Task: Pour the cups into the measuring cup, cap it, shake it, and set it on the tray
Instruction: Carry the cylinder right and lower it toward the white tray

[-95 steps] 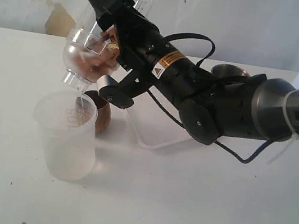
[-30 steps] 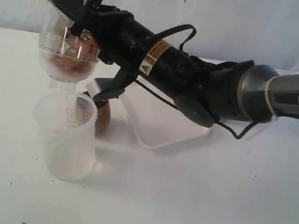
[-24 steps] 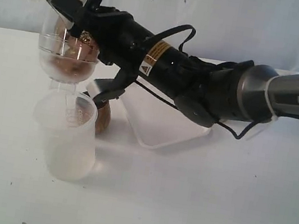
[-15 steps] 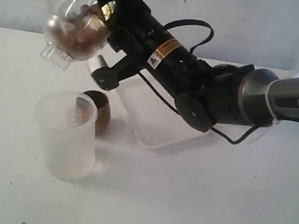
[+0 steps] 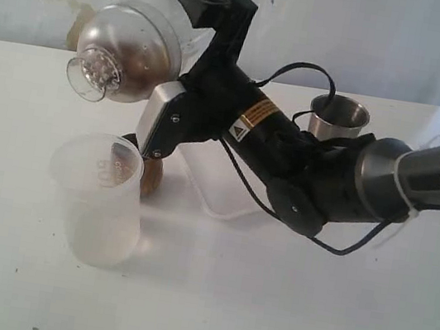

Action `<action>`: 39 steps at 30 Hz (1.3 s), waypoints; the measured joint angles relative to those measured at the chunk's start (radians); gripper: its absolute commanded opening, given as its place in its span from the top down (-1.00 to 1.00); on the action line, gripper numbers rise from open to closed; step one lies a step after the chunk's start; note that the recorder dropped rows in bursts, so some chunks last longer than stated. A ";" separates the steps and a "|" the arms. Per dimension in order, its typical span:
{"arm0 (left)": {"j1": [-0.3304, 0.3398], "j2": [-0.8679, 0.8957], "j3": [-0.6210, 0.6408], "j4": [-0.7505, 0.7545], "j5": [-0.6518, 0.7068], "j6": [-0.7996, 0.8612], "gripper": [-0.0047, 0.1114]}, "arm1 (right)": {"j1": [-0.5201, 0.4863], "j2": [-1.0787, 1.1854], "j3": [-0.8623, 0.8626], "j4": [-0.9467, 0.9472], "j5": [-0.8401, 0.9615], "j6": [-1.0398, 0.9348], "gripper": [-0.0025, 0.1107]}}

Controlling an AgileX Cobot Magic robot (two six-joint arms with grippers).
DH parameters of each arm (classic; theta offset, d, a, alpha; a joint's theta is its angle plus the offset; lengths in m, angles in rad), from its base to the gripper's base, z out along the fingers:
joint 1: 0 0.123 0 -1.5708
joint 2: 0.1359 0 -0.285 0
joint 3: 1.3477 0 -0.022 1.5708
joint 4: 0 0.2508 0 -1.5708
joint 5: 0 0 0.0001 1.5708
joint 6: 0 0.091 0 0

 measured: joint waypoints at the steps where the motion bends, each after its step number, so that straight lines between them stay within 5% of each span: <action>1: 0.000 0.000 0.000 0.000 0.000 0.000 0.92 | 0.000 0.000 0.002 0.000 0.002 0.002 0.96; 16: 0.000 0.000 0.000 0.000 0.002 0.000 0.92 | 0.000 0.000 0.010 0.006 0.030 0.039 0.96; 20: 0.000 0.000 0.000 0.000 0.004 0.000 0.92 | 0.000 0.000 0.016 0.176 0.046 0.446 0.96; 27: 0.000 0.000 0.000 0.000 0.004 0.000 0.92 | -0.010 0.000 0.018 0.760 0.048 1.210 0.96; 31: 0.000 0.000 0.000 0.000 0.004 0.000 0.92 | -0.013 0.000 0.018 0.924 0.050 1.312 0.96; 39: 0.000 0.000 0.000 0.000 0.004 0.000 0.92 | -0.013 0.000 0.018 0.922 0.104 1.336 0.96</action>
